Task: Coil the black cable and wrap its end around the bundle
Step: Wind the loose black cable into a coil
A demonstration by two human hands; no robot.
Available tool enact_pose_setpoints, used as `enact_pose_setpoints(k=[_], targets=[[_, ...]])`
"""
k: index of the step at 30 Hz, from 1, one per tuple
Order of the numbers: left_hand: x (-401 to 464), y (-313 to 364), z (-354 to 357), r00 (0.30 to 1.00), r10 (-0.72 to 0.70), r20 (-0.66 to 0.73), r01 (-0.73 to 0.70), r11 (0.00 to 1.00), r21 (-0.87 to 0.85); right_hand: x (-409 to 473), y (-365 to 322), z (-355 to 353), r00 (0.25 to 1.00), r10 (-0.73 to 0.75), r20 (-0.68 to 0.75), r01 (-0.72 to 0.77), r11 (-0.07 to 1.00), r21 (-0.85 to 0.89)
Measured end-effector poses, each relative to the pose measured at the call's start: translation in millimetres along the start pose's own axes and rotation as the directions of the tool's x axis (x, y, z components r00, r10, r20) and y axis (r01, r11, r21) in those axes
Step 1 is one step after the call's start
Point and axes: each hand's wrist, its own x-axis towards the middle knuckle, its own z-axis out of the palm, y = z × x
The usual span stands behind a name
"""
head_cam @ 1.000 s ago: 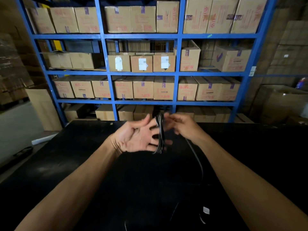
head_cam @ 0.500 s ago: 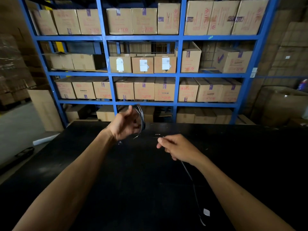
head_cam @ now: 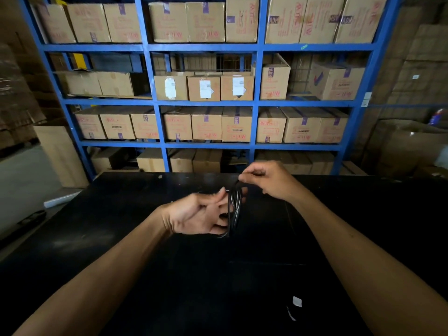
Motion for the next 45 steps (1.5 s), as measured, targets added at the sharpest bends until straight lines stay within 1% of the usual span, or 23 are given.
enact_pose_setpoints(k=[3, 6, 8, 9, 10, 12, 14, 16, 17, 19, 21, 22, 23, 25, 27, 29, 31, 34, 37, 39, 42, 45], targets=[[-3, 17, 6, 0.983, 0.181, 0.028, -0.179, 0.981, -0.071, -8, 15, 24, 0.996, 0.091, 0.02, -0.092, 0.991, 0.095], [-5, 38, 3, 0.938, 0.345, -0.023, -0.343, 0.917, -0.202, -20, 23, 48, 0.981, 0.13, 0.142, -0.148, 0.982, 0.121], [-5, 51, -4, 0.906, 0.404, -0.127, -0.424, 0.87, -0.252, -28, 24, 59, 0.966, 0.111, 0.234, -0.146, 0.98, 0.136], [-5, 56, -9, 0.888, 0.42, -0.189, -0.457, 0.855, -0.246, -32, 23, 62, 0.961, 0.099, 0.258, -0.142, 0.978, 0.154], [-5, 60, -14, 0.87, 0.428, -0.246, -0.482, 0.845, -0.233, -34, 21, 64, 0.96, 0.094, 0.264, -0.139, 0.977, 0.16], [-7, 62, -29, 0.837, 0.426, -0.344, -0.509, 0.837, -0.201, -35, 17, 60, 0.965, 0.092, 0.245, -0.123, 0.986, 0.115], [-11, 57, -47, 0.814, 0.393, -0.428, -0.498, 0.852, -0.163, -34, 13, 50, 0.975, 0.076, 0.207, -0.089, 0.995, 0.054], [-14, 44, -62, 0.822, 0.328, -0.465, -0.428, 0.895, -0.126, -32, 8, 35, 0.987, 0.032, 0.158, -0.034, 0.999, 0.01], [-14, 37, -66, 0.834, 0.276, -0.477, -0.358, 0.929, -0.088, -30, 5, 28, 0.99, 0.014, 0.138, -0.013, 1.0, -0.014], [-8, 21, -68, 0.865, 0.13, -0.486, -0.127, 0.991, 0.039, -24, -2, 13, 0.993, -0.004, 0.115, 0.01, 0.998, -0.055], [-1, 8, -55, 0.883, -0.04, -0.468, 0.129, 0.979, 0.161, -18, -8, 1, 0.995, -0.016, 0.098, 0.024, 0.996, -0.084], [2, 4, -45, 0.894, -0.104, -0.436, 0.207, 0.959, 0.194, -15, -11, -4, 0.995, -0.029, 0.09, 0.037, 0.995, -0.091], [6, 1, -35, 0.91, -0.152, -0.387, 0.243, 0.949, 0.2, -13, -12, -8, 0.995, -0.048, 0.086, 0.056, 0.994, -0.09], [11, -3, -20, 0.943, -0.207, -0.259, 0.259, 0.949, 0.183, -10, -11, -11, 0.994, -0.088, 0.068, 0.093, 0.993, -0.07], [14, -1, -7, 0.973, -0.204, -0.113, 0.22, 0.962, 0.159, -9, -5, -10, 0.992, -0.12, 0.032, 0.121, 0.992, -0.044], [15, 4, 2, 0.985, -0.169, -0.013, 0.17, 0.978, 0.119, -10, 1, -5, 0.991, -0.134, 0.001, 0.134, 0.991, -0.008], [13, 10, 6, 0.992, -0.116, 0.048, 0.111, 0.99, 0.089, -12, 8, 1, 0.995, -0.099, -0.018, 0.1, 0.992, 0.081], [8, 19, 7, 0.993, -0.019, 0.12, 0.016, 1.0, 0.025, -15, 17, 16, 0.999, -0.001, -0.045, 0.013, 0.968, 0.251], [5, 27, 6, 0.982, 0.104, 0.159, -0.086, 0.99, -0.115, -21, 19, 33, 0.996, 0.057, -0.072, -0.025, 0.924, 0.382], [6, 32, 4, 0.965, 0.191, 0.179, -0.155, 0.968, -0.198, -26, 14, 43, 0.996, 0.068, -0.058, -0.034, 0.887, 0.46], [5, 36, -6, 0.934, 0.317, 0.163, -0.275, 0.932, -0.237, -31, 9, 59, 0.996, 0.078, -0.036, -0.043, 0.815, 0.578], [4, 36, -17, 0.916, 0.389, 0.099, -0.357, 0.901, -0.246, -33, 7, 71, 0.99, 0.126, -0.064, -0.054, 0.756, 0.653]])
